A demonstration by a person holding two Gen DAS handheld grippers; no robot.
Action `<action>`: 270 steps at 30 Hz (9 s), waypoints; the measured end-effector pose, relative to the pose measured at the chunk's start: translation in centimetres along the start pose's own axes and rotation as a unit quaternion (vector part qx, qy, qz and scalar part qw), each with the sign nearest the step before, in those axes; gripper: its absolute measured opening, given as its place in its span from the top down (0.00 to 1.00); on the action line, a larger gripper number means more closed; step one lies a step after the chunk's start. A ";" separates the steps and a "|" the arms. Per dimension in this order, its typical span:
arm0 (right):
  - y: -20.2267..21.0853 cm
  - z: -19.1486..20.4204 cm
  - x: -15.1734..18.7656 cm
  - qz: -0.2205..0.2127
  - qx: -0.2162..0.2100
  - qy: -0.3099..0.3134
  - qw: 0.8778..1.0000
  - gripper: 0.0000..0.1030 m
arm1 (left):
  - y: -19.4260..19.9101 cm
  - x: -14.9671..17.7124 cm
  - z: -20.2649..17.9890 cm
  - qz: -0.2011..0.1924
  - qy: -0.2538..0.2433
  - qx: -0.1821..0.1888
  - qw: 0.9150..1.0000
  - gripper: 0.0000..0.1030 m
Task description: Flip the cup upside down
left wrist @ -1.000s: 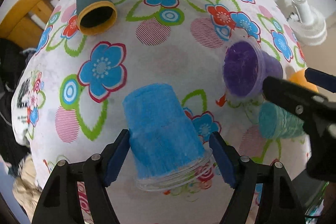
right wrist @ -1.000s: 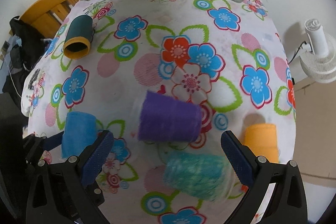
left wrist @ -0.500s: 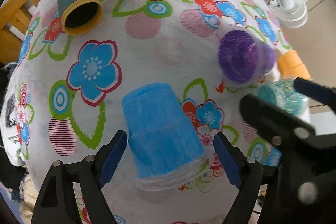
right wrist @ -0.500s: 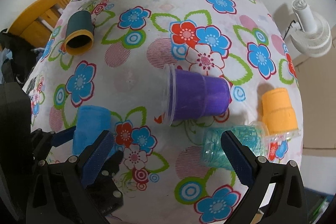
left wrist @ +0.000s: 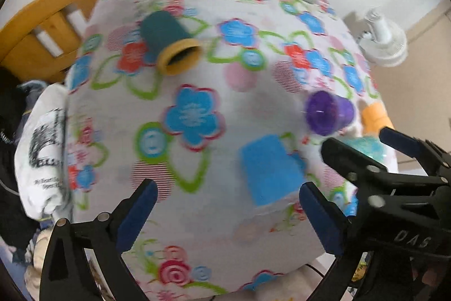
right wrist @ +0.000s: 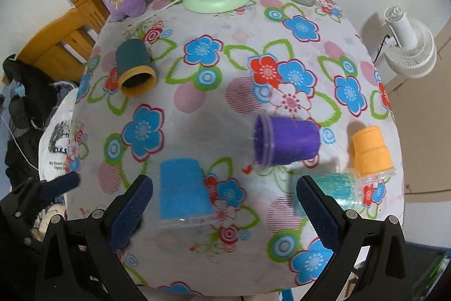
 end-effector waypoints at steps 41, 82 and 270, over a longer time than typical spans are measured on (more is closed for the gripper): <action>-9.3 6.4 2.0 0.077 0.004 0.040 0.996 0.44 | -7.7 1.9 5.9 0.071 -0.006 -0.052 0.996 0.02; 3.9 3.8 -0.2 -0.267 -0.072 0.080 0.958 0.44 | 1.0 2.3 2.9 -0.071 0.050 -0.069 0.994 0.02; 16.3 -9.9 0.2 -0.228 0.023 0.031 0.973 0.12 | 14.5 -0.2 -12.1 -0.194 -0.007 -0.070 0.978 0.01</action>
Point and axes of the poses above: each gripper's, at about its wrist camera, not at the fingertips, and y roughly against the way its jaws point, z to its left, x to its underside, the point moved 9 cm from there along -y, roughly the way its jaws point, and after that the axes turned 4 degrees about x, right-handed, at the moved point
